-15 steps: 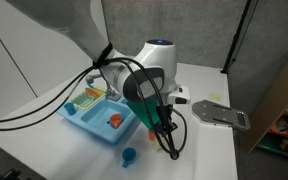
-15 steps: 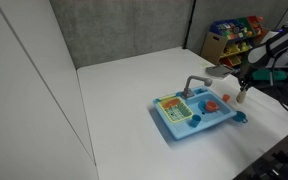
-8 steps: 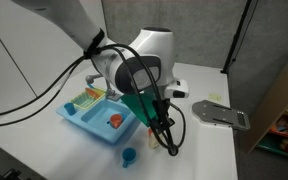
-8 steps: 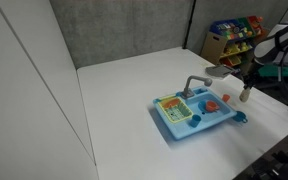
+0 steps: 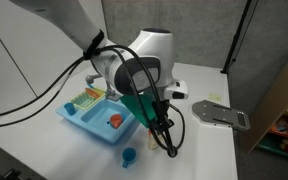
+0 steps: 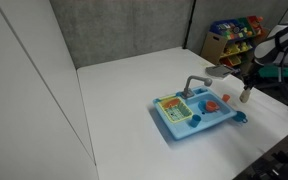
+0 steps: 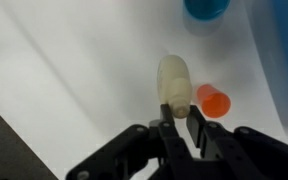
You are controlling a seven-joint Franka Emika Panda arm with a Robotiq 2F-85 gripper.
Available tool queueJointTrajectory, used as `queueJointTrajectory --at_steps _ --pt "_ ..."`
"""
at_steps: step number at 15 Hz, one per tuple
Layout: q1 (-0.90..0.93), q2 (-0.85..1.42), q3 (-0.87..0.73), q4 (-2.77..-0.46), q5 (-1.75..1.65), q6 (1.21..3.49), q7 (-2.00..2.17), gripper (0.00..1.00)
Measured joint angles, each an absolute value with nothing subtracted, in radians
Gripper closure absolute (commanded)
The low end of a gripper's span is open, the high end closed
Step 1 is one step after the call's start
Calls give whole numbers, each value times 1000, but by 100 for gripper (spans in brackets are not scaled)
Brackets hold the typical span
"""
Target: Put the small container in the orange cup in the sink plush toy
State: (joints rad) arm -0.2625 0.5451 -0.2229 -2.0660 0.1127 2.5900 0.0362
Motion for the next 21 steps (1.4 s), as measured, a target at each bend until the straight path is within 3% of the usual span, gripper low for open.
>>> queueJointTrajectory --at_steps 9,21 --pt "-229 479 -207 -2095 108 2640 36 93" --pt "-146 229 -126 -2345 37 2701 -53 93"
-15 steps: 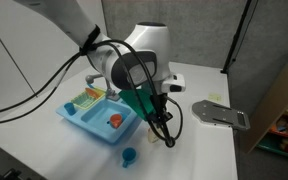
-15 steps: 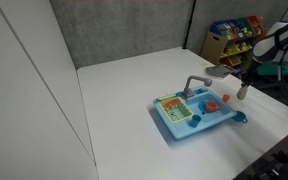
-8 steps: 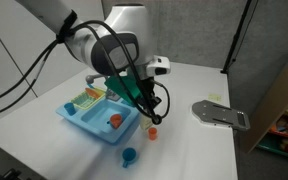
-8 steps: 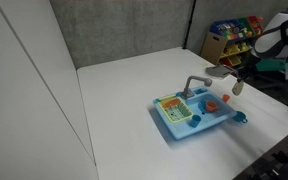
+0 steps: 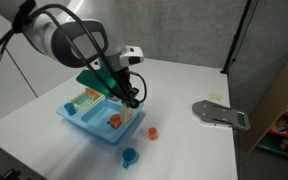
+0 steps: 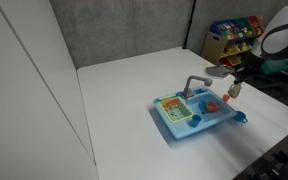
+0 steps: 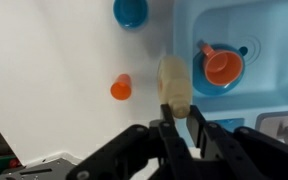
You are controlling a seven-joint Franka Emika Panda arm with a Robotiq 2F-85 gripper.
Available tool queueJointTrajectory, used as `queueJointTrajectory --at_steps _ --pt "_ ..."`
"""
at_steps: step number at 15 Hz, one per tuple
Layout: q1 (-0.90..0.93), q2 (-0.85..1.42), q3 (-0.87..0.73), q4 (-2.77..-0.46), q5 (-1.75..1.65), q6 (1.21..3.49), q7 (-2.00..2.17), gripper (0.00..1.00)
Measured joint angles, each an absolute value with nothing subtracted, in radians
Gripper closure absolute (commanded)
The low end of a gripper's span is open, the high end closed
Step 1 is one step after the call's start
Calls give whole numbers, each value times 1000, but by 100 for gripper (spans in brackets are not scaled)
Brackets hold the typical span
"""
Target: Put the small container in the orange cup in the sink plush toy
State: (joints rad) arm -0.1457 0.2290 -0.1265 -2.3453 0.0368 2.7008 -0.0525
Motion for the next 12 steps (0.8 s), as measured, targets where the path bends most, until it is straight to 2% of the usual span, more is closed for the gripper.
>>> queueJointTrajectory --at_steps 5,6,12 --pt "-138 145 -91 -2453 32 2721 -164 93" --pt "-137 133 -88 -2468 32 2723 -178 79" --pt "-136 134 -87 -2473 33 2723 -180 79"
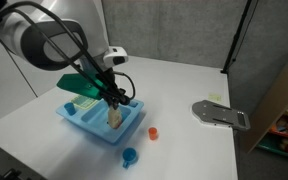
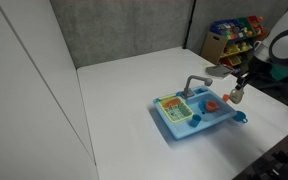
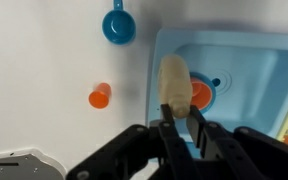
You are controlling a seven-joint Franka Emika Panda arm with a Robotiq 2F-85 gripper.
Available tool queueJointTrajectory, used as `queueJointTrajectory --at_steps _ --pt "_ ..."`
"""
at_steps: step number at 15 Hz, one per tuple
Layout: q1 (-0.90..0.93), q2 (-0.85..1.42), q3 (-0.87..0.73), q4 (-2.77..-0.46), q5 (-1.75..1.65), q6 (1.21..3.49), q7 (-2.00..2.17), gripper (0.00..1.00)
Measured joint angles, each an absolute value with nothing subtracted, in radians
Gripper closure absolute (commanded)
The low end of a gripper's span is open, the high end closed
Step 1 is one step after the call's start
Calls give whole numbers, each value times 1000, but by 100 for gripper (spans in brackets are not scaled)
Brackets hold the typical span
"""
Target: Put the small container in the orange cup in the sink plush toy
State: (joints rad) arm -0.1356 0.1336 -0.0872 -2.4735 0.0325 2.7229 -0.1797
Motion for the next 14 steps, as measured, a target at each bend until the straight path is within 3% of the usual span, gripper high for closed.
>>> queueJointTrajectory --at_steps 1,14 --pt "-135 134 -87 -2473 33 2723 -180 93" --pt "-99 135 -34 -2494 34 2803 -182 93"
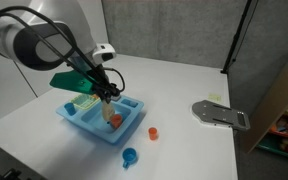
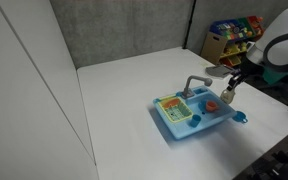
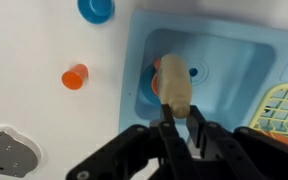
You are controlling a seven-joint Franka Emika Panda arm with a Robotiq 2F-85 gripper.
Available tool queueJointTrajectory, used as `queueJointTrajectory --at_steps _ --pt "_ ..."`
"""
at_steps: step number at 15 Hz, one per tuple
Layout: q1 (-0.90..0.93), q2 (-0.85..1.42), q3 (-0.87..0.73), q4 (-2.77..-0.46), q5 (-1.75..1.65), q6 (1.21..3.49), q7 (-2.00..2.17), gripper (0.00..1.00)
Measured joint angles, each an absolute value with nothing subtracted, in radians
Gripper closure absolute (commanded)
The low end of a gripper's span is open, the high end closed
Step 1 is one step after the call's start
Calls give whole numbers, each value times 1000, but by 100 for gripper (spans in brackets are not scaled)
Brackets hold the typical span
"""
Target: Put the small container in the orange cup in the sink plush toy
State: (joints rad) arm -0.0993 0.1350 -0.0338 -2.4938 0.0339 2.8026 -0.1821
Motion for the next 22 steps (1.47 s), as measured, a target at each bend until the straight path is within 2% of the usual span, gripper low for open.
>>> queueJointTrajectory --at_steps 22 --pt "-84 305 -16 -2326 60 2805 -175 93"
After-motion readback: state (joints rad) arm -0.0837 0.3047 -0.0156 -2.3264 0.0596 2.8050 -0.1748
